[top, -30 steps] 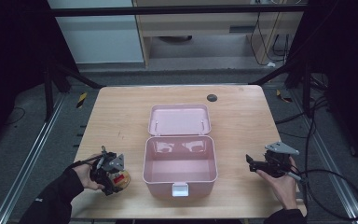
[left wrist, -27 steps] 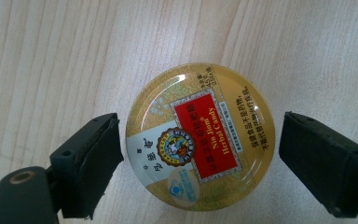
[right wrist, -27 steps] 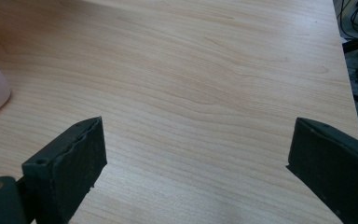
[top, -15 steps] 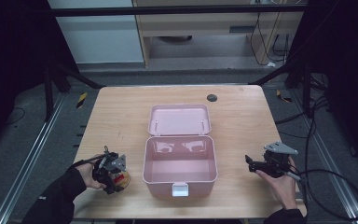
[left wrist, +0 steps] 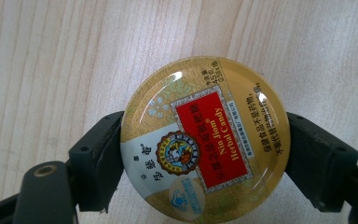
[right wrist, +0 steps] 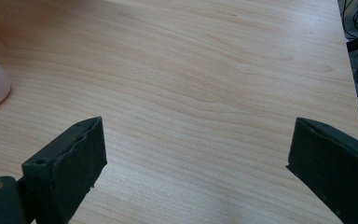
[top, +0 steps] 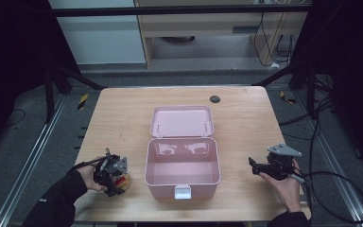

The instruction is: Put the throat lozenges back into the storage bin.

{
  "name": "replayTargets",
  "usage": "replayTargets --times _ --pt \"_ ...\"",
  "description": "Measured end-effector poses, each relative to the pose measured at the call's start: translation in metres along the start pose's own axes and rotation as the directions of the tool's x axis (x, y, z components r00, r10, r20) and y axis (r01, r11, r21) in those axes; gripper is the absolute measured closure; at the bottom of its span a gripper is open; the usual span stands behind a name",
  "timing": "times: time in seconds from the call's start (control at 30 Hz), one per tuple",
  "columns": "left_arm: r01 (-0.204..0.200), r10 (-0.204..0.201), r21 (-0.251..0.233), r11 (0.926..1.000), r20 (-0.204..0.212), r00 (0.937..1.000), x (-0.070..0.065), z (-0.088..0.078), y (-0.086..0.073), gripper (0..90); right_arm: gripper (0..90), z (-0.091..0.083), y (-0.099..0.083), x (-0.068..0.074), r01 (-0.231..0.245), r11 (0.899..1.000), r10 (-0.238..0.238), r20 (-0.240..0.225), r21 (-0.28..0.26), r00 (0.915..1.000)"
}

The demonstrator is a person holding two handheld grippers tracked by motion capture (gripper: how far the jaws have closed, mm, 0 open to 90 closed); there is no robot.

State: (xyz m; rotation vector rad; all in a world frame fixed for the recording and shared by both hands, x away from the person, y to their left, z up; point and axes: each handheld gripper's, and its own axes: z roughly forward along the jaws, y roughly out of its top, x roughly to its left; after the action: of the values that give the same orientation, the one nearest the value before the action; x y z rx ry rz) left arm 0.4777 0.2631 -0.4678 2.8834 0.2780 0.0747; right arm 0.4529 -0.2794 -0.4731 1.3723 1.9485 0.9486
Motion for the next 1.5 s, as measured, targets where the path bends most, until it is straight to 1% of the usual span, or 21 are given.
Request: replayTargets --times 0.17,0.2,0.23,0.3,0.33,0.37,0.4,0.47,0.53,0.63,0.73,0.77,0.9,0.93,0.97,1.07,1.1,1.13,1.17,1.37,1.5 --pt "0.004 -0.004 -0.014 0.9999 -0.004 1.0 0.0 -0.007 -0.002 19.2 4.4 0.0 0.0 0.0 -0.001 1.0 0.001 0.0 0.0 1.0" --pt "0.004 -0.005 -0.022 0.9998 -0.013 0.9999 -0.001 -0.013 -0.001 19.2 4.4 0.0 0.0 0.0 -0.001 1.0 0.001 0.001 0.001 1.0" --pt "0.004 -0.005 -0.022 0.9998 -0.013 0.9999 -0.001 -0.013 -0.001 19.2 4.4 0.0 0.0 0.0 -0.001 1.0 0.001 0.001 0.001 1.0" --pt "0.0 -0.001 -0.04 0.9992 -0.027 0.9996 -0.002 -0.024 0.0 19.3 4.4 0.0 0.0 0.0 -0.001 1.0 0.001 0.001 0.001 1.0" --pt "0.0 -0.001 -0.04 0.9992 -0.027 0.9996 -0.002 -0.024 0.0 19.3 4.4 0.0 0.0 0.0 -0.001 1.0 0.001 0.001 0.001 1.0" --pt "-0.003 0.002 -0.045 0.999 -0.03 0.9995 -0.002 -0.028 0.001 19.3 4.5 0.001 0.0 0.001 0.001 1.0 -0.001 0.001 0.004 1.0" --pt "-0.001 -0.001 -0.056 0.9984 -0.035 0.9994 -0.003 -0.035 0.002 19.3 4.4 0.001 0.0 0.001 0.004 1.0 -0.004 0.0 0.004 1.0" --pt "-0.002 0.0 -0.06 0.9982 -0.043 0.9991 -0.003 -0.038 0.003 19.3 4.4 0.001 0.0 0.001 0.006 1.0 -0.006 -0.001 0.005 1.0" --pt "0.002 -0.006 -0.068 0.9977 -0.05 0.9987 -0.003 -0.048 0.005 19.3 4.5 0.001 0.0 0.001 0.002 1.0 -0.002 -0.002 0.004 1.0" --pt "0.015 -0.019 -0.078 0.9969 -0.051 0.9985 -0.003 -0.057 0.007 19.3 4.5 0.001 0.0 0.001 0.001 1.0 -0.001 -0.003 0.003 1.0" --pt "0.013 -0.018 -0.083 0.9965 -0.057 0.9982 -0.004 -0.062 0.01 19.3 4.5 0.0 0.0 0.001 0.001 1.0 -0.001 -0.005 0.004 1.0" --pt "0.0 -0.006 -0.086 0.9963 -0.066 0.9978 -0.003 -0.068 0.013 19.3 4.5 0.0 0.0 0.001 0.002 1.0 -0.001 -0.005 0.003 1.0" --pt "-0.012 0.004 -0.098 0.9952 -0.082 0.9966 -0.003 -0.082 0.02 19.3 4.5 0.001 0.0 0.001 0.002 1.0 -0.002 -0.005 0.005 1.0" --pt "-0.012 0.004 -0.098 0.9952 -0.082 0.9966 -0.003 -0.082 0.02 19.3 4.5 0.001 0.0 0.001 0.003 1.0 -0.003 -0.005 0.005 1.0" --pt "-0.02 0.012 -0.101 0.9947 -0.086 0.9962 -0.003 -0.09 0.024 19.4 4.5 0.001 0.0 0.001 0.005 1.0 -0.005 -0.004 0.006 1.0" --pt "-0.028 0.017 -0.111 0.9934 -0.094 0.9954 -0.005 -0.101 0.029 19.3 4.5 0.001 0.0 0.001 0.002 1.0 -0.002 -0.007 0.004 1.0" --pt "-0.028 0.017 -0.111 0.9934 -0.094 0.9954 -0.005 -0.101 0.029 19.4 4.5 0.001 0.0 0.001 0.002 1.0 -0.002 -0.007 0.004 1.0" --pt "-0.034 0.022 -0.113 0.993 -0.098 0.9949 -0.006 -0.107 0.033 19.3 4.5 0.001 0.0 0.001 0.003 1.0 -0.003 -0.008 0.005 1.0" --pt "-0.034 0.022 -0.113 0.993 -0.098 0.9949 -0.006 -0.107 0.033 19.4 4.5 0.001 0.0 0.001 0.003 1.0 -0.003 -0.008 0.005 1.0" --pt "-0.046 0.034 -0.108 0.9931 -0.112 0.9932 -0.008 -0.12 0.041 19.4 4.5 0.0 0.0 0.002 -0.001 1.0 0.002 -0.013 0.004 0.9999" --pt "-0.055 0.042 -0.112 0.9922 -0.116 0.9923 -0.008 -0.129 0.05 19.4 4.5 0.0 0.0 0.002 0.0 1.0 0.0 -0.013 0.005 0.9999"
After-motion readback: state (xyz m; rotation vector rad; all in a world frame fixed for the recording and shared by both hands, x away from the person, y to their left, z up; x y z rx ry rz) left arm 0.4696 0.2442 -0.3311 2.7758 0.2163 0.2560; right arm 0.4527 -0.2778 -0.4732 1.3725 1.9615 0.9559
